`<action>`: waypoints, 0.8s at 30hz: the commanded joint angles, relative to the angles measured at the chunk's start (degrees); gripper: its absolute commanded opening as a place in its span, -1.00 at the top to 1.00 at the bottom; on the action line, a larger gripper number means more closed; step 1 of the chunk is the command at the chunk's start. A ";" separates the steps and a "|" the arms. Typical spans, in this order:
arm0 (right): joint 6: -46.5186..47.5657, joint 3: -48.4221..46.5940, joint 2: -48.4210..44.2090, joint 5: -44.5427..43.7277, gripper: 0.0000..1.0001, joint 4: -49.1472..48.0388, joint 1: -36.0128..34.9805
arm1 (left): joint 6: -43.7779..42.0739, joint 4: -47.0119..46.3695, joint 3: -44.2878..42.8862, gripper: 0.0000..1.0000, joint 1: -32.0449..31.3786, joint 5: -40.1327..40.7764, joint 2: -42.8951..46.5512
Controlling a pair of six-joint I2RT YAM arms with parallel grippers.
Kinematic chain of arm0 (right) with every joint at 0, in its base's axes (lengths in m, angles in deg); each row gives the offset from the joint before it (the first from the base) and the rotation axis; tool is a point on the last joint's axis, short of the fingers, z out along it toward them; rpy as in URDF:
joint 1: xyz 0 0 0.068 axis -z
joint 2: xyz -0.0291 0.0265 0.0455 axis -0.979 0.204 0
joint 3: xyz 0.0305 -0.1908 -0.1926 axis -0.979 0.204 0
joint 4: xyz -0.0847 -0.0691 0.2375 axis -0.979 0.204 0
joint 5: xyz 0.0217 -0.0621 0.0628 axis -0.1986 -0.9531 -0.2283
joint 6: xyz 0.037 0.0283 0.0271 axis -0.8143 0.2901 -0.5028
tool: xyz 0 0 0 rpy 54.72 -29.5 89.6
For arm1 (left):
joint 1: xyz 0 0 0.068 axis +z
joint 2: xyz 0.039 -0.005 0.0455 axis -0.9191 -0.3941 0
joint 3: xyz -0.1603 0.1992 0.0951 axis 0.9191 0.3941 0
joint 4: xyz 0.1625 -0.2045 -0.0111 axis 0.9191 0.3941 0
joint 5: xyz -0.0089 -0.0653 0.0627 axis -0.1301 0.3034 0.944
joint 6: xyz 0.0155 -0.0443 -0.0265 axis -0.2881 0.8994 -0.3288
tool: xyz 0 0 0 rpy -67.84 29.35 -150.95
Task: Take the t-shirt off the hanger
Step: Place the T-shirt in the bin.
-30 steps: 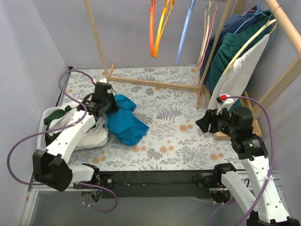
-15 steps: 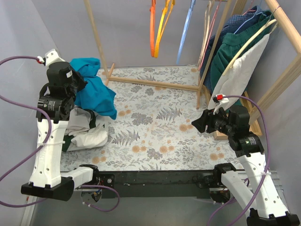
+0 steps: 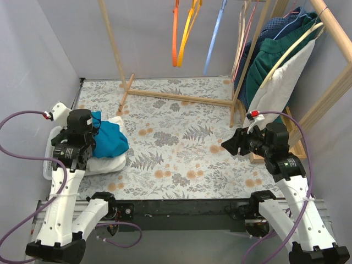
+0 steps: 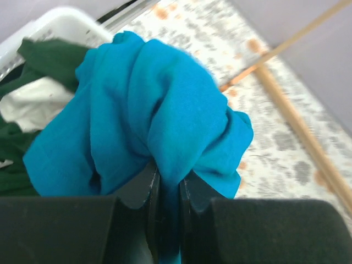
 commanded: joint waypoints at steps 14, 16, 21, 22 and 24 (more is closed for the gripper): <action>-2.24 2.64 -2.20 2.43 -0.15 -2.94 -0.27 | -0.53 -10.78 18.70 1.00 39.89 -25.96 -5.09; -2.16 2.46 -2.20 2.26 -0.15 -3.02 -0.36 | 0.18 -12.10 21.35 1.00 40.86 -29.99 -5.71; -2.42 2.11 -2.73 1.20 -0.15 -2.50 -0.27 | 0.97 -13.78 24.53 0.69 41.83 -33.18 -4.58; -2.51 2.11 -2.90 1.20 -0.15 -2.58 -0.36 | 0.79 -14.13 24.44 0.18 41.83 -33.27 -4.22; -3.21 2.29 -2.99 1.38 -0.15 -3.02 -0.36 | 0.09 -13.52 23.13 -0.36 41.83 -33.88 -3.96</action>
